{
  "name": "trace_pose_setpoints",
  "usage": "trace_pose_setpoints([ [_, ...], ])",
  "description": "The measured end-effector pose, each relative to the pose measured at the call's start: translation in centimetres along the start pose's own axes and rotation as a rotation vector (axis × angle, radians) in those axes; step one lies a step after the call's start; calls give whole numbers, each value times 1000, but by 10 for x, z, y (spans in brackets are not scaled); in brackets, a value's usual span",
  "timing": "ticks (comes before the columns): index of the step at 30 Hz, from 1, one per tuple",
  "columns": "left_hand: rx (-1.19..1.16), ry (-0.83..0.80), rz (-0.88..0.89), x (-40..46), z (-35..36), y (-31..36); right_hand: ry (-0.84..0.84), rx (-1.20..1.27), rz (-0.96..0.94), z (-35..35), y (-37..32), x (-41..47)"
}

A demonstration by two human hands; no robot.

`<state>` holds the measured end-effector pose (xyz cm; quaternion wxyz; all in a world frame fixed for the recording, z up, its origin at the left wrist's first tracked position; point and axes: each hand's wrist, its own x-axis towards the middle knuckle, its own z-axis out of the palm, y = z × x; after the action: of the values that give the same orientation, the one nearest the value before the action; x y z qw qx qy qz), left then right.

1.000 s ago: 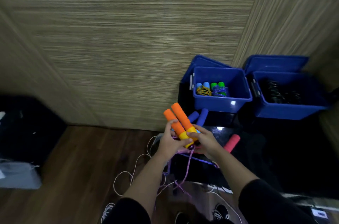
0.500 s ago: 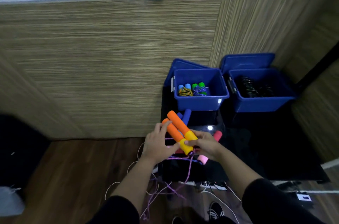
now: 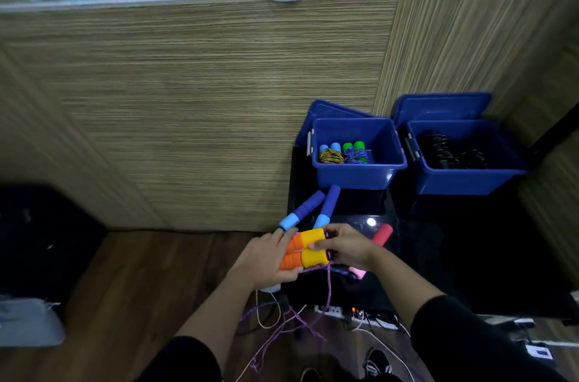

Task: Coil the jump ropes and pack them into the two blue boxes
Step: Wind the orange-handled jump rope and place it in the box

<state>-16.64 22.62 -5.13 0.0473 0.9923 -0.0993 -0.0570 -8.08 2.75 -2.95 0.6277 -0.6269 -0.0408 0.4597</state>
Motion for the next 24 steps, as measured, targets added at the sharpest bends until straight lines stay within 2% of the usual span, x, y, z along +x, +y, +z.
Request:
trace_pose_setpoints([
  [5,-24,-47,-40,-23,4,-15,33,8,16,20,7,15],
  [8,5,14,-78,-38,13,-23,49,78,-10,37,9,22],
  [11,-76,39,-145,-52,14,-20,-44,151,-31,49,10,22],
  [13,-142,57,-197,-59,13,-14,-88,141,-38,51,13,21],
  [17,-251,65,-278,-64,6,10,-42,102,-63,48,18,17],
  [22,-284,72,-230,-73,11,36,-22,119,-95,41,23,7],
  [24,-322,92,-281,-78,12,42,-44,123,-96,43,25,3],
])
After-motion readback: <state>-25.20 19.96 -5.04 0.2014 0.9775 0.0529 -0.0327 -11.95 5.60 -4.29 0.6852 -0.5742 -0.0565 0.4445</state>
